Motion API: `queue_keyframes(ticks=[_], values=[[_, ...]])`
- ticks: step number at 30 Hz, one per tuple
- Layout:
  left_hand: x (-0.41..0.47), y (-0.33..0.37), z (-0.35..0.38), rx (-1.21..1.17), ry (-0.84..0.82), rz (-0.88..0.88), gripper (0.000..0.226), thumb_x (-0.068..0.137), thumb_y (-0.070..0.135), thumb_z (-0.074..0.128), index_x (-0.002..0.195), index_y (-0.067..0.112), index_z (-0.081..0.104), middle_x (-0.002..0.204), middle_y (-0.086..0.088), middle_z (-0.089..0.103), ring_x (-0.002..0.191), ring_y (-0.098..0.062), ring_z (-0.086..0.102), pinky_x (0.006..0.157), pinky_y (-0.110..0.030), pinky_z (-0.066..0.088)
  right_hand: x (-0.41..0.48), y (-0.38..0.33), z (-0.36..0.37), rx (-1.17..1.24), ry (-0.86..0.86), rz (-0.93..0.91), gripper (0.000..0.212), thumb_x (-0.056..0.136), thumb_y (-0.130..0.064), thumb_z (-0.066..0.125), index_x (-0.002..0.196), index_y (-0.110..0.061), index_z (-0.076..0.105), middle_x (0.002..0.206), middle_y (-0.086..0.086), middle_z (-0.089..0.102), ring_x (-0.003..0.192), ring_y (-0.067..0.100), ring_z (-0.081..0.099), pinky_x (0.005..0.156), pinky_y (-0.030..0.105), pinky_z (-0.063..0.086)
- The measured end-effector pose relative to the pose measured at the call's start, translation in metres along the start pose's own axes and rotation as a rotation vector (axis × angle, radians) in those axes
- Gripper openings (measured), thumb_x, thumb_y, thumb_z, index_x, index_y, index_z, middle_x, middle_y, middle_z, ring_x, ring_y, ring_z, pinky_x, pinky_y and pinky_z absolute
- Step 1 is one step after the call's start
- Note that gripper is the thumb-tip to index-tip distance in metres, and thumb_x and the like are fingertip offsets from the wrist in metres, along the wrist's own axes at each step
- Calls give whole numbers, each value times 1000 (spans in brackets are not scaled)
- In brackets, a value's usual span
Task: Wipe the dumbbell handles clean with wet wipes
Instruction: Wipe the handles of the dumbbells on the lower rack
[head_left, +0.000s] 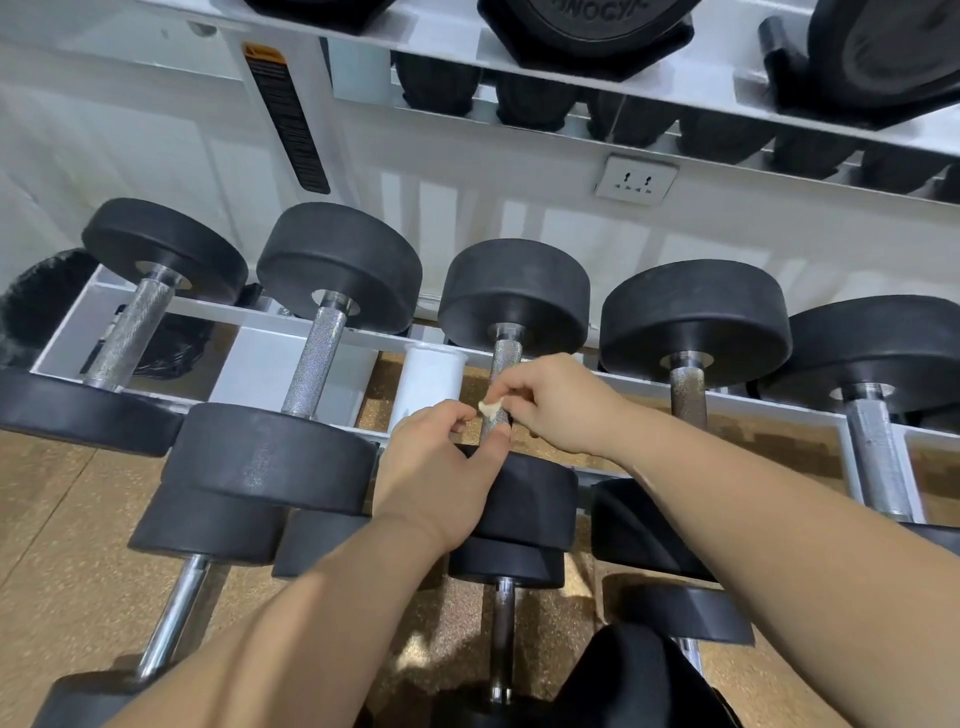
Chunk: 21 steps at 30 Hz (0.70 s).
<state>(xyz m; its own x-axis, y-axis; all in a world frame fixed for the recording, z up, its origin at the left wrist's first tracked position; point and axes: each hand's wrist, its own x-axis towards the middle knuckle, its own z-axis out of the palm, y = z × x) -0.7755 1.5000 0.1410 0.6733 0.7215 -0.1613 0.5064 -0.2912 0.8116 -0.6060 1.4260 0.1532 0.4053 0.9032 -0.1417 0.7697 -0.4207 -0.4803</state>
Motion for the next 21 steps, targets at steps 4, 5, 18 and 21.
queue_keyframes(ticks=[4, 5, 18, 21], values=[[-1, 1, 0, 4, 9, 0, 34, 88, 52, 67, 110, 26, 68, 109, 12, 63, 107, -9, 56, 98, -32, 46, 15, -7, -14, 2, 88, -31, 12, 84, -18, 65, 87, -22, 77, 77, -9, 64, 78, 12, 58, 71, 29, 47], [-1, 1, -1, 4, 11, -1, 34, 88, 51, 67, 110, 26, 68, 110, 12, 63, 107, -9, 56, 98, -31, 46, 17, -8, -15, 31, 108, -27, 7, 84, -21, 69, 82, -20, 75, 76, -7, 62, 77, 14, 58, 72, 32, 48], [-3, 4, -3, -12, 11, -12, 37, 87, 54, 64, 113, 28, 68, 112, 14, 63, 108, -9, 56, 99, -33, 47, 21, -4, 2, -32, 336, 69, 11, 92, -18, 62, 101, -14, 68, 90, -1, 61, 84, 22, 58, 73, 29, 41], [-1, 0, 0, -16, 13, -4, 36, 86, 55, 65, 109, 27, 68, 109, 13, 64, 106, -9, 56, 96, -32, 47, 8, -9, 11, 42, 209, 59, 7, 87, -15, 63, 86, -18, 69, 82, -4, 67, 79, 15, 59, 69, 28, 44]])
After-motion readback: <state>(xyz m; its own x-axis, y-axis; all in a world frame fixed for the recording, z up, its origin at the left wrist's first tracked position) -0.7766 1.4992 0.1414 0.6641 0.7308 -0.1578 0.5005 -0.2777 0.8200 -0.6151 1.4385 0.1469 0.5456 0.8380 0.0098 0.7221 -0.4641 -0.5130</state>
